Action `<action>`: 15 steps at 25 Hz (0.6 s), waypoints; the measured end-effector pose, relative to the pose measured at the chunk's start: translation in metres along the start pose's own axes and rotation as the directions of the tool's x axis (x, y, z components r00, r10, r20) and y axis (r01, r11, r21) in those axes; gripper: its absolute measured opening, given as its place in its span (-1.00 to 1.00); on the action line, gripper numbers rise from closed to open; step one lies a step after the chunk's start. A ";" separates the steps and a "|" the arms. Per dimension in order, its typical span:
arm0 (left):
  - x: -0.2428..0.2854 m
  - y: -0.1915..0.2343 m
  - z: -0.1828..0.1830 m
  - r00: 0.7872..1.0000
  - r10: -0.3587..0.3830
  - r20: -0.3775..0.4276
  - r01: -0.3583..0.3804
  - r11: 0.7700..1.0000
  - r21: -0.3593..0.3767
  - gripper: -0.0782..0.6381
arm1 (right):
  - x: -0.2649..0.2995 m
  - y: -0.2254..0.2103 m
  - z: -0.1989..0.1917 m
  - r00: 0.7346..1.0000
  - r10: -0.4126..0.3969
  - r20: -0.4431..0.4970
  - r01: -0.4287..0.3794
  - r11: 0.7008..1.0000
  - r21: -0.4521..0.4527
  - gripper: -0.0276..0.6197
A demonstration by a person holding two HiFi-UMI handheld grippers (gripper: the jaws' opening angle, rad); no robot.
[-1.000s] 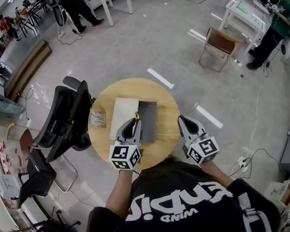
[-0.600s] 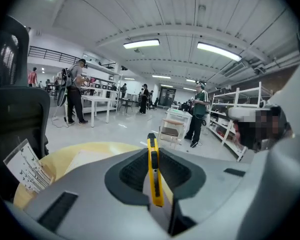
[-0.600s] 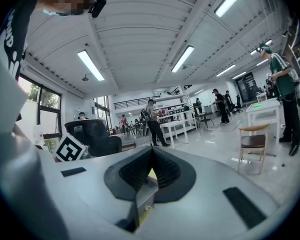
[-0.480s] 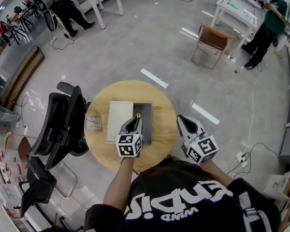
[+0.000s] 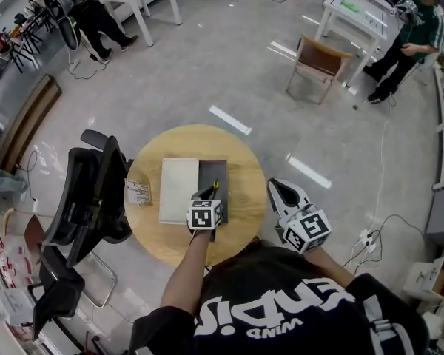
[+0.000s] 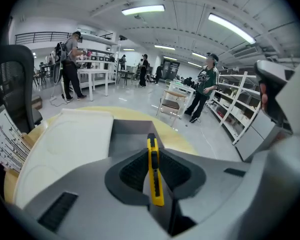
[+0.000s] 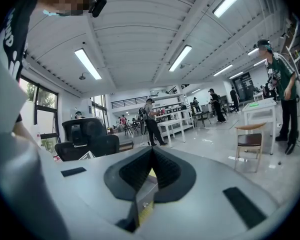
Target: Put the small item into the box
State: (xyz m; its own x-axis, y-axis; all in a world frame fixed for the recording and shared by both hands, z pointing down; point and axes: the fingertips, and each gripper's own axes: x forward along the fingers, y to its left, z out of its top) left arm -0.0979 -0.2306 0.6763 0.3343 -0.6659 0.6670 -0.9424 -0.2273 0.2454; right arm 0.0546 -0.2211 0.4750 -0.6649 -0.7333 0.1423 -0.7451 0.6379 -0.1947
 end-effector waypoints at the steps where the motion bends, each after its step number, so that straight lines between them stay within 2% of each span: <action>1: 0.004 -0.001 -0.003 1.000 -0.002 -0.020 0.002 1.000 0.000 -0.58 | 0.000 0.000 0.000 1.000 -0.002 0.000 0.002 1.000 0.001 -0.91; 8: 0.029 0.001 -0.030 0.986 0.018 -0.165 -0.017 1.000 0.003 -0.58 | -0.004 -0.007 -0.003 1.000 -0.024 -0.001 0.024 1.000 0.003 -0.91; 15: 0.039 -0.001 -0.042 0.973 0.025 -0.231 -0.021 1.000 0.021 -0.58 | -0.010 -0.017 -0.002 0.999 -0.050 -0.002 0.050 0.999 0.004 -0.91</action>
State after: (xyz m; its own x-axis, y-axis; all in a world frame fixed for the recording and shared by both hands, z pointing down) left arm -0.0838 -0.2263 0.7318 0.3044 -0.4891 0.8174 -0.9491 -0.2282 0.2169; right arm 0.0735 -0.2245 0.4786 -0.6269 -0.7637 0.1540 -0.7772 0.5995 -0.1909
